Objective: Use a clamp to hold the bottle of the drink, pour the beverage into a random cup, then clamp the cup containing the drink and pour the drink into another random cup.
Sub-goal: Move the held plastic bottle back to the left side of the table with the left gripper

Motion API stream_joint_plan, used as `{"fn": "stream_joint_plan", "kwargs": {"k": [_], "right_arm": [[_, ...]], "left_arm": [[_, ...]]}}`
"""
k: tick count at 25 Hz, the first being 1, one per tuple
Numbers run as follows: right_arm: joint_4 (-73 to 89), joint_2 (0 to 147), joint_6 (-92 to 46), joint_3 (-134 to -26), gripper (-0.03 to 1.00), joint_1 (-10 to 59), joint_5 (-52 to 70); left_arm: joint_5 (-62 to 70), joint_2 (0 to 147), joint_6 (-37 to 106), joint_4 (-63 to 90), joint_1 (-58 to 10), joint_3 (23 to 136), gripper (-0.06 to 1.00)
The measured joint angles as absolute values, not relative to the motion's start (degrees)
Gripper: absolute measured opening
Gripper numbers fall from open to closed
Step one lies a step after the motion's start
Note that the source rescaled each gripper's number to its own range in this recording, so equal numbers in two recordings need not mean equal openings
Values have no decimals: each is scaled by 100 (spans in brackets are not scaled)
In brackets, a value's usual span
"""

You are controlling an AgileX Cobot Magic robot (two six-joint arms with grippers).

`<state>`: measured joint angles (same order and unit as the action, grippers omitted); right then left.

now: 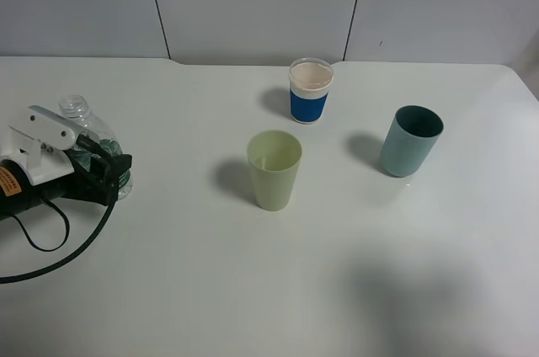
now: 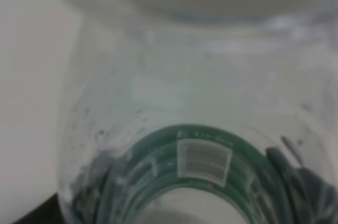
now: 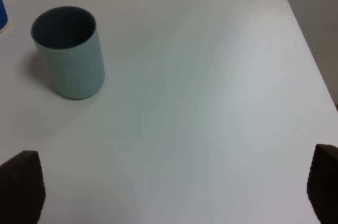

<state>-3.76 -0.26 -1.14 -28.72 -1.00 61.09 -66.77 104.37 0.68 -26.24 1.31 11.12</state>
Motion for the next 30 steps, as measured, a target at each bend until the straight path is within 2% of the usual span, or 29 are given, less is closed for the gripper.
{"fn": "stream_joint_plan", "kwargs": {"k": [13,14,15,16,17,18,20,23,28,30], "right_arm": [[-376,-26,-114,-2872,100,-100,6109],[-376,-26,-114,-2872,100,-100,6109],[-376,-26,-114,-2872,100,-100,6109],[-376,-26,-114,-2872,100,-100,6109],[-376,-26,-114,-2872,100,-100,6109],[-376,-26,-114,-2872,100,-100,6109],[-376,-26,-114,-2872,100,-100,6109],[-376,-26,-114,-2872,100,-100,6109],[-376,-26,-114,-2872,100,-100,6109],[-376,-26,-114,-2872,100,-100,6109]], "left_arm": [[-6677,10481,68,-2637,131,1112,8],[-6677,10481,68,-2644,131,1112,10],[-6677,10481,68,-2644,131,1112,13],[-6677,10481,68,-2644,131,1112,25],[-6677,10481,68,-2644,131,1112,38],[-6677,10481,68,-2644,131,1112,59],[-6677,10481,68,-2644,131,1112,89],[-6677,10481,68,-2644,131,1112,97],[-6594,10397,-190,-2644,131,1088,98],[-6332,9771,-512,-2609,131,822,99]]}}
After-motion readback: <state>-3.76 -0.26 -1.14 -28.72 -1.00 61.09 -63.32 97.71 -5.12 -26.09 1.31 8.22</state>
